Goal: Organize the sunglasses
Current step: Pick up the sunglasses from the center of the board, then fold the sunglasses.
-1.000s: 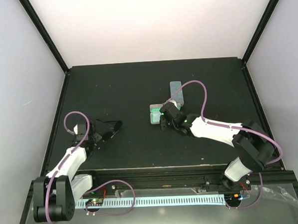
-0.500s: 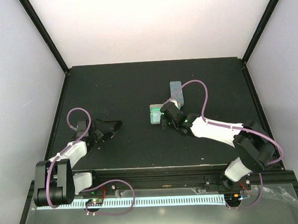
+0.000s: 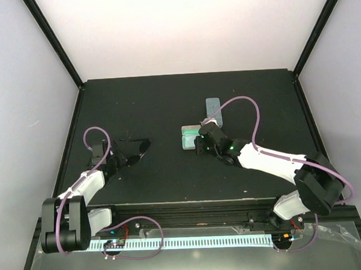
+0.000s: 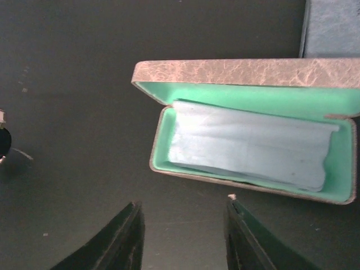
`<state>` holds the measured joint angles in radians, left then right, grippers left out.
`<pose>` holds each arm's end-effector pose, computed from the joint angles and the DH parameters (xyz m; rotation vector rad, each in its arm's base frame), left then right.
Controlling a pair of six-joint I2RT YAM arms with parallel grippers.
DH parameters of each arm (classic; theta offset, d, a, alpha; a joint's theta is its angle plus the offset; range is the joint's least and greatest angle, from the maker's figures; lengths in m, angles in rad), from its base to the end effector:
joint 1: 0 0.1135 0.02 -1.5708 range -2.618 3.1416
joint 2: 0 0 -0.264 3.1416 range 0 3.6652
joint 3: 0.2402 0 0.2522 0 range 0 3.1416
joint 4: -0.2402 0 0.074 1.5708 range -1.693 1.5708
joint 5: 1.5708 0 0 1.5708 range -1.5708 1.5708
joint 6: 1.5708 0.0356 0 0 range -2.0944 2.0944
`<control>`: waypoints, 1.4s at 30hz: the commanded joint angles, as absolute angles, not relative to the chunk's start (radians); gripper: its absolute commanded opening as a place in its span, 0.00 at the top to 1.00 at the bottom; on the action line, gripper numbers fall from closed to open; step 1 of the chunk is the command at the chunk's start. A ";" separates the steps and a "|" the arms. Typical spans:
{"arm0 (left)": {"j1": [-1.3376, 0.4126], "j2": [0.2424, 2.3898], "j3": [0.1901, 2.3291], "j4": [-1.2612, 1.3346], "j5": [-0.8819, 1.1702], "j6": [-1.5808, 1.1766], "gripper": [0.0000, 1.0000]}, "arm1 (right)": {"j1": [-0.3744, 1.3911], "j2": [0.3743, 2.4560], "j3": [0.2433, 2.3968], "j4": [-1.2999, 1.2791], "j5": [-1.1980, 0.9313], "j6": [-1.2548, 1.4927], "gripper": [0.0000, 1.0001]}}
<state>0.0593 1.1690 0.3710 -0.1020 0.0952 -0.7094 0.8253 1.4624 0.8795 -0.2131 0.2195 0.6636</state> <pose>0.1986 0.0084 0.1373 -0.9015 2.3399 -0.3923 0.2126 0.2189 0.2135 -0.0859 2.3907 0.4670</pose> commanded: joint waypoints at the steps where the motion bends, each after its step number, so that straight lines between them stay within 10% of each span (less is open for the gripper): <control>1: 0.040 1.086 0.435 -0.067 0.312 -0.676 0.98 | 0.831 1.387 0.809 -0.075 0.116 0.644 0.54; 5: -0.012 1.016 0.470 -0.057 0.442 -0.701 0.98 | 0.830 1.286 0.684 0.176 -0.030 0.622 0.41; 18: -0.245 0.890 0.603 0.052 0.667 -0.827 0.98 | 0.892 1.116 0.473 0.781 -0.388 0.443 0.45; 42: -0.359 0.859 0.641 0.109 0.718 -0.904 0.98 | 0.957 1.194 0.600 0.822 -0.419 0.247 0.71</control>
